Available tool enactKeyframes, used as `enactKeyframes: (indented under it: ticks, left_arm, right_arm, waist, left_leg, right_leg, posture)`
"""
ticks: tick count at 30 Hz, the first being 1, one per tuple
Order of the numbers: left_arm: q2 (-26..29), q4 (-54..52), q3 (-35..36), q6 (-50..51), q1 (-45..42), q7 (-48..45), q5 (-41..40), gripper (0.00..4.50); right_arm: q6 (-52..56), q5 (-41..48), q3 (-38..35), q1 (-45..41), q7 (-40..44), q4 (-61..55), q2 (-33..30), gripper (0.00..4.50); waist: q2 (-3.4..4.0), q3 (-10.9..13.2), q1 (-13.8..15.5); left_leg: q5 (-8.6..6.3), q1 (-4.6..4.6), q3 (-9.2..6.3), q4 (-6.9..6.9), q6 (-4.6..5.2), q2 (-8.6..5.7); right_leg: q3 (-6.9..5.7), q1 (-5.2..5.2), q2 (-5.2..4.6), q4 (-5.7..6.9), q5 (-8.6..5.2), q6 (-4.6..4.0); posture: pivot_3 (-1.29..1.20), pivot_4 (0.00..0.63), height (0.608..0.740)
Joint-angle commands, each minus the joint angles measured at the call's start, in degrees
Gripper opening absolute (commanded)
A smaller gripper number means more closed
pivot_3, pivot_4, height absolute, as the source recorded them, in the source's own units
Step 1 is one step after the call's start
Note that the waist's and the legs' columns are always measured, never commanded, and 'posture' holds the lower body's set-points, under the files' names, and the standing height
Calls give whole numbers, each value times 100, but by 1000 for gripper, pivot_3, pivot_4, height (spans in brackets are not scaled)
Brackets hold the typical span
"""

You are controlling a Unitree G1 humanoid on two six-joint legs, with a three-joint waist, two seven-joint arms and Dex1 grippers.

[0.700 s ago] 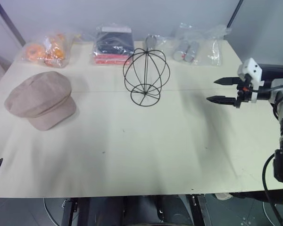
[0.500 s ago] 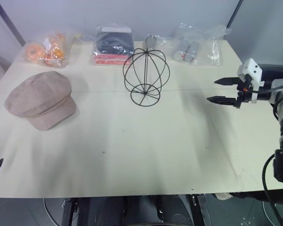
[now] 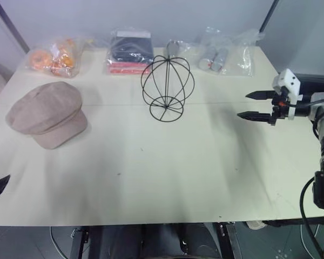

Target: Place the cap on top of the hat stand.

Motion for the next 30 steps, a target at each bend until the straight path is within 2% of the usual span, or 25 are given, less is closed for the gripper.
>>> enactKeyframes:
  ticks: [1,5,9,12,15,22,29,30]
  left_arm:
    - [149,-966,-686,-45,-135,479,767,4472]
    - [287,-1493,-2102,320,-850,1588,2354,4472]
    - [328,-1184,-3451,451,-1687,2510,4023,4472]
    - [171,-657,-4185,611,-2321,2879,4672,4472]
    - [40,38,-4603,632,-2830,3167,5054,4472]
    - [-178,1965,-5180,42,-3914,3739,5252,4472]
    - [-236,3285,-5526,-543,-4621,3996,5293,4472]
    - [-228,3364,-5542,-642,-4672,4020,5277,4235]
  right_arm:
    - [628,527,-235,230,387,-1213,-156,4500]
    - [2140,1556,-503,1063,567,-3498,-392,4500]
    - [3310,2596,-909,1701,197,-5359,-493,4500]
    - [3978,3261,-1198,1806,-305,-6184,-435,4500]
    - [4410,3796,-1446,1814,-743,-6656,-407,4500]
    - [4830,4607,-1843,1712,-1523,-6985,-415,4500]
    - [4825,4856,-1944,1867,-1894,-7167,-568,4500]
    - [4826,4892,-1954,1863,-1939,-7179,-587,4500]
  waist:
    - [0,0,8]
    - [5,-1,44]
    - [7,-2,25]
    - [7,-3,15]
    - [4,-5,30]
    - [-1,-8,58]
    - [8,-17,73]
    - [8,-17,73]
  left_leg:
    - [0,1,-1,1,0,0]
    - [0,2,-9,-1,0,0]
    - [0,3,-20,2,1,-3]
    - [1,6,-19,4,1,-2]
    - [1,7,-21,5,2,-2]
    - [1,5,-27,11,2,-2]
    - [1,5,-37,21,2,-5]
    - [1,5,-36,26,2,-5]
  right_leg:
    - [0,1,1,0,1,2]
    - [-2,4,3,4,5,8]
    - [-7,4,12,14,13,24]
    - [-6,4,14,19,14,25]
    - [-7,5,14,21,15,27]
    - [-9,7,7,21,17,32]
    - [-11,11,3,29,21,38]
    - [-11,11,3,34,21,38]
  posture:
    - [0,150,740]
    - [0,150,740]
    - [0,150,740]
    - [0,150,740]
    - [0,150,740]
    - [0,150,740]
    - [0,150,740]
    - [0,150,740]
